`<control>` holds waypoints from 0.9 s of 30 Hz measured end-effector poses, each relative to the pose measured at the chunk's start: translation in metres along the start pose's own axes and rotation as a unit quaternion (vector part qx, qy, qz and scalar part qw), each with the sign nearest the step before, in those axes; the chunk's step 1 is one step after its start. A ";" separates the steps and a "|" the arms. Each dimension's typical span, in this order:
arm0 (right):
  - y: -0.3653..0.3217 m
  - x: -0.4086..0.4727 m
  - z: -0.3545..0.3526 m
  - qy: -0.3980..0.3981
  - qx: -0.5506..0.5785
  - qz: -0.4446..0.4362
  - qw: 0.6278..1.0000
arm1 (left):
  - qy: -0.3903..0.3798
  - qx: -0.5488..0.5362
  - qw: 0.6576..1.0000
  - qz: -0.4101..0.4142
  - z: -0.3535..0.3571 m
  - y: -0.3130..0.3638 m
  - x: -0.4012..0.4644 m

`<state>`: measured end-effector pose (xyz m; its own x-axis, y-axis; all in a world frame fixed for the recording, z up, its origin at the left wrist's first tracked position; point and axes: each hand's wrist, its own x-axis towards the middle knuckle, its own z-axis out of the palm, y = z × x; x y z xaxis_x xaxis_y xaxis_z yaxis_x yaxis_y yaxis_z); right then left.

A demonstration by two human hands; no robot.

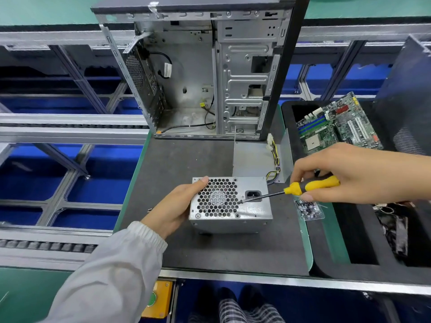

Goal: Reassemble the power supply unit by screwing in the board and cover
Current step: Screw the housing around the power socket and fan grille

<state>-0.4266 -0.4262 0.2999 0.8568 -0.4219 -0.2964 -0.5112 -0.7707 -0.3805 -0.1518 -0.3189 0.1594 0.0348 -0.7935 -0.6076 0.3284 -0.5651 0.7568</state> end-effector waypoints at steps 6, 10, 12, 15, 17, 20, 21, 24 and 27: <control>-0.008 0.005 -0.002 -0.036 -0.071 -0.010 0.997 | 0.013 0.002 1.000 0.011 0.001 -0.001 0.001; -0.014 0.008 -0.002 -0.060 -0.087 -0.008 0.994 | 0.020 -0.004 1.000 0.016 0.002 -0.004 0.000; -0.017 0.010 -0.003 -0.069 -0.093 -0.009 0.993 | 0.024 -0.008 1.000 0.017 0.002 -0.005 0.000; -0.019 0.012 -0.003 -0.078 -0.104 -0.008 0.991 | 0.020 -0.017 0.999 0.019 0.002 -0.005 -0.001; -0.020 0.013 -0.004 -0.080 -0.111 -0.007 0.991 | 0.017 -0.023 0.999 0.021 0.002 -0.006 -0.001; -0.021 0.015 -0.003 -0.084 -0.118 -0.006 0.989 | 0.016 -0.032 0.999 0.025 0.003 -0.006 -0.001; -0.022 0.015 -0.003 -0.085 -0.118 -0.006 0.989 | 0.018 -0.036 0.999 0.027 0.003 -0.007 -0.002; -0.023 0.017 -0.002 -0.087 -0.116 -0.005 0.989 | 0.027 -0.044 0.998 0.029 0.004 -0.007 -0.002; -0.023 0.017 -0.003 -0.083 -0.122 -0.007 0.989 | 0.032 -0.050 0.998 0.028 0.005 -0.007 -0.002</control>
<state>-0.4002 -0.4176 0.3065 0.8299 -0.3423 -0.4405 -0.4511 -0.8763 -0.1690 -0.1593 -0.3142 0.1565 0.1147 -0.8050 -0.5821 0.4171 -0.4928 0.7637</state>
